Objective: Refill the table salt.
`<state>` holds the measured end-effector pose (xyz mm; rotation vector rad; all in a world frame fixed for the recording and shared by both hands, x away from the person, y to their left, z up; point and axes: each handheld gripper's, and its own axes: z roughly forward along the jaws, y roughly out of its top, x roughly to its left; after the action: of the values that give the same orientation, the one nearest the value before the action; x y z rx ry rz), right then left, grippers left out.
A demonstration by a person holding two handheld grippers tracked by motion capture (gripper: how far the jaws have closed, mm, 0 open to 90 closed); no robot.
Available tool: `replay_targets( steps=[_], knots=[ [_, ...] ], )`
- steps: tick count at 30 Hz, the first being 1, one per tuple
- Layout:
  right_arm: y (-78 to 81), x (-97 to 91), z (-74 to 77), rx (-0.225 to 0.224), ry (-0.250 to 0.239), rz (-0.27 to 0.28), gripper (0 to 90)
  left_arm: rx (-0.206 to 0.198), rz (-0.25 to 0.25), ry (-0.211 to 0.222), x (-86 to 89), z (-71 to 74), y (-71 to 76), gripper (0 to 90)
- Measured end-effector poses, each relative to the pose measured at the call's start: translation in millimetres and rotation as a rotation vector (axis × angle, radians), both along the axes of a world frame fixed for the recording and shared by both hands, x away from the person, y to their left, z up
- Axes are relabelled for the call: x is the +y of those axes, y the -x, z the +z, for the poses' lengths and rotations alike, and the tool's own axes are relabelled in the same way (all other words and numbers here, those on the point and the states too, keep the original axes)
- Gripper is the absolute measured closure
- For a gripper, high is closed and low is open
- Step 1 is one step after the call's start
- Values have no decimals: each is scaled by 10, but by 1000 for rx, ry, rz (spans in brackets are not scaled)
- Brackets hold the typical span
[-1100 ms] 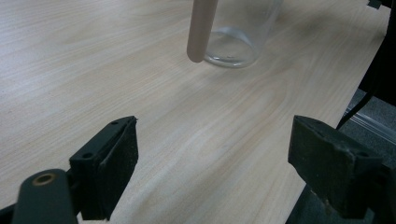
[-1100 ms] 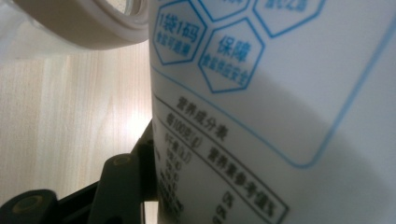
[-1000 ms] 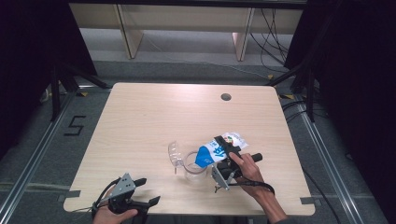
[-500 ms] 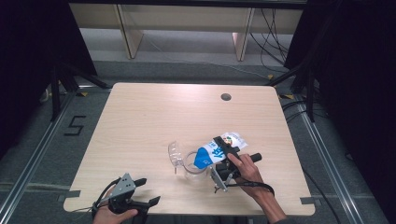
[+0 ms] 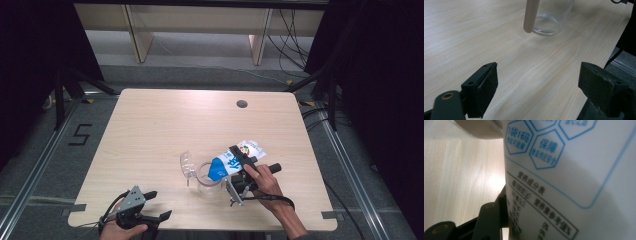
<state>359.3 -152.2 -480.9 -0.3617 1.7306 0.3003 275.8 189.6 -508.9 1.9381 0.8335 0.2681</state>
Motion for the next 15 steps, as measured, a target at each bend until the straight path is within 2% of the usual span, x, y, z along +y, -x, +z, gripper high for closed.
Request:
replay_targets(
  steps=[2,3,5,6,9,11,13,14,15],
  knots=[
    [-5,2,-8,0,4,9,494,0,0,0,-1,-1,0,157],
    [0,-2,-27,18,-17,-2,494,0,0,0,-1,-1,0,156],
    [5,-3,-30,12,-28,-2,499,0,0,0,0,-1,0,156],
    [1,2,-14,3,-8,5,499,15,14,12,-8,-5,10,156],
    [17,-5,-48,10,-31,-18,500,15,14,12,-7,-4,9,156],
    [-2,14,10,-38,34,24,502,11,10,8,-5,-2,8,156],
    [13,8,-8,-20,9,-5,505,-1,-1,0,0,0,0,156],
    [25,0,-39,-6,-20,-28,505,0,0,0,0,0,1,157],
    [21,3,-26,-16,-4,-19,505,0,0,0,1,0,0,156]
  ],
)
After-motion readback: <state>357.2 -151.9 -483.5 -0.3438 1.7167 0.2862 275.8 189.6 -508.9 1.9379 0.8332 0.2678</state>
